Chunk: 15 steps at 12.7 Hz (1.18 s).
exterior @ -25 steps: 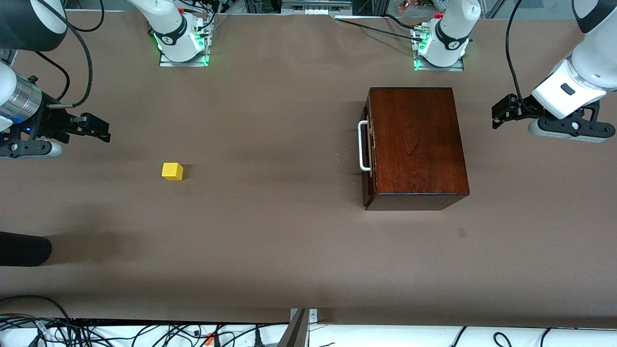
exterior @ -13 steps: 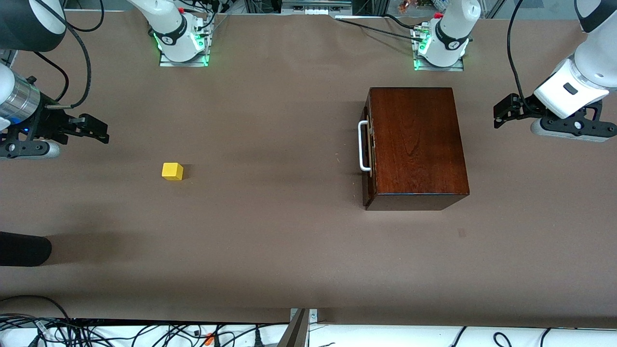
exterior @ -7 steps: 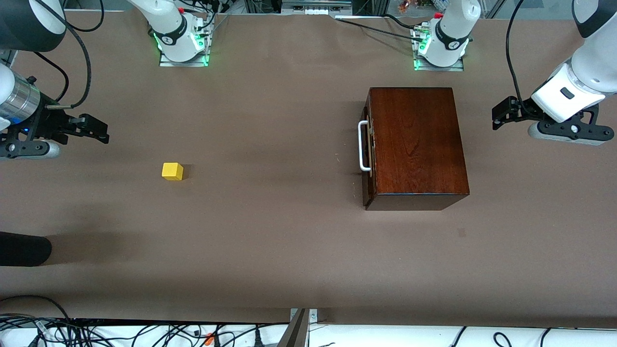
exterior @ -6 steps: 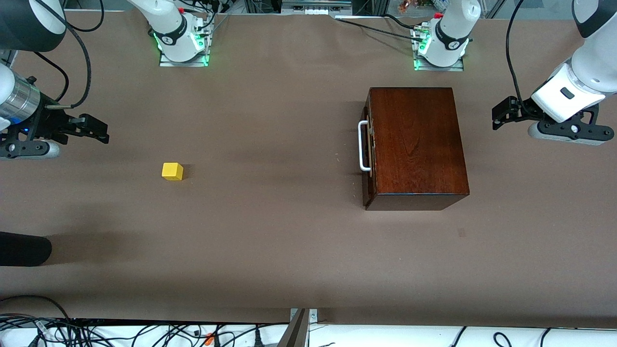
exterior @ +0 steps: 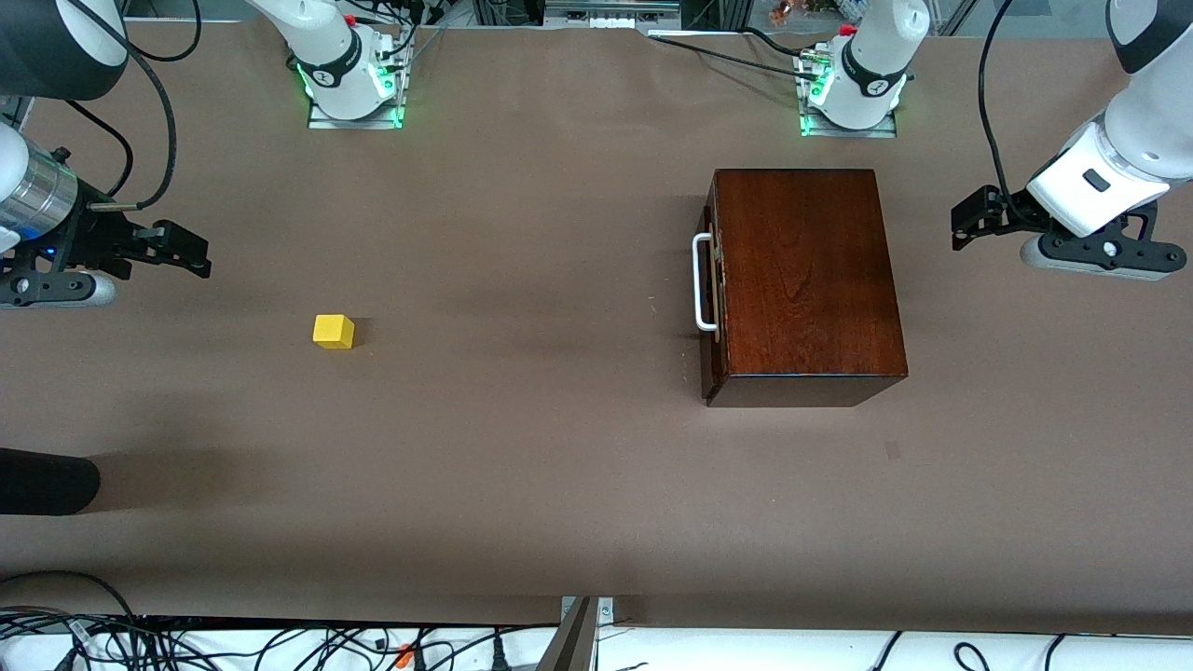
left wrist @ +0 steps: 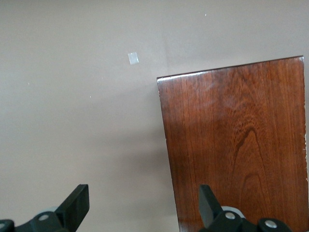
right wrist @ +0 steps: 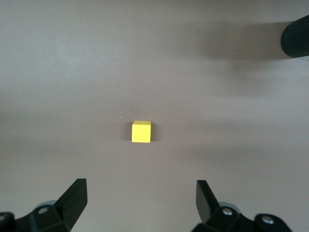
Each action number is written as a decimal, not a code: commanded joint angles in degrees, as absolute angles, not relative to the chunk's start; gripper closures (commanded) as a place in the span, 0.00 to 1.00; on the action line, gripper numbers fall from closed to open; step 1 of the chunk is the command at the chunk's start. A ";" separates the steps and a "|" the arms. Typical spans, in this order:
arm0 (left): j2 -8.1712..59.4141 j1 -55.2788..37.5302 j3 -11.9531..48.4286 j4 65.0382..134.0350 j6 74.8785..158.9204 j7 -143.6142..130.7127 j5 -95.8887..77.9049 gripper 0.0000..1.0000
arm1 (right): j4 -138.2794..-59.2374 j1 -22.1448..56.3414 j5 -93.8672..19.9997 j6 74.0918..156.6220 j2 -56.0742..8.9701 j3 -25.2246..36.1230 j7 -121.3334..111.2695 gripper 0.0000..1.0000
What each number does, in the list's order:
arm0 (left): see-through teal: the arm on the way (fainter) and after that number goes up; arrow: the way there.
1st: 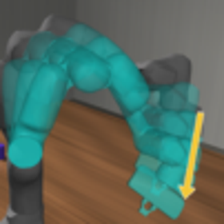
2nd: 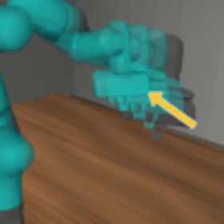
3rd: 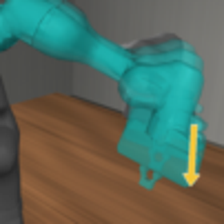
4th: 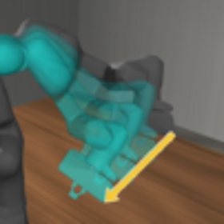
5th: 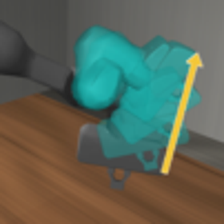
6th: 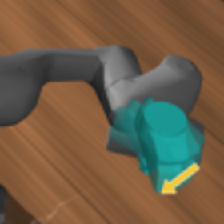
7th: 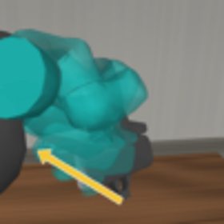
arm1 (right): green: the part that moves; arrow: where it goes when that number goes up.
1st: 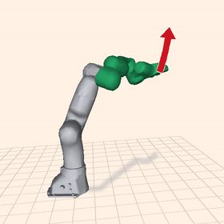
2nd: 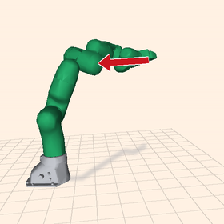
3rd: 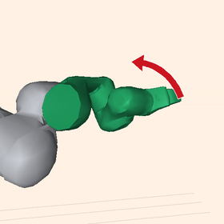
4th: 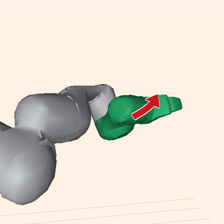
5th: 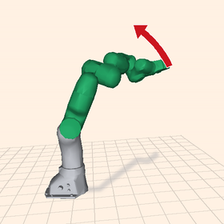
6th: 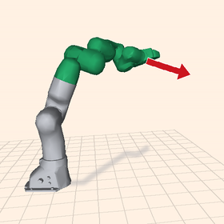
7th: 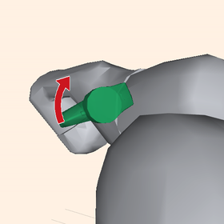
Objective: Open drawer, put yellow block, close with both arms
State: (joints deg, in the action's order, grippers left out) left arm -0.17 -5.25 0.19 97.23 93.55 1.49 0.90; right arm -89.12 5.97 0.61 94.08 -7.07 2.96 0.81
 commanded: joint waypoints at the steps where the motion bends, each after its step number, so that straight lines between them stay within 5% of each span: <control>1: 1.32 -5.54 0.26 95.54 89.92 1.84 -1.04 0.00 | -87.54 5.54 0.88 93.69 -7.74 2.55 1.14 0.00; 9: 3.86 -7.47 8.42 94.93 89.65 -1.73 -7.03 0.00 | -87.54 5.54 0.53 93.78 -7.82 2.55 1.14 0.00; 12: 11.13 -8.34 15.19 87.48 89.56 -13.41 -6.07 0.00 | -87.54 5.71 0.53 93.87 -7.82 2.55 1.14 0.00; 15: 18.43 -17.54 15.56 82.02 89.56 -25.79 -1.43 0.00 | -87.54 5.71 0.79 96.06 -7.82 2.55 1.14 0.00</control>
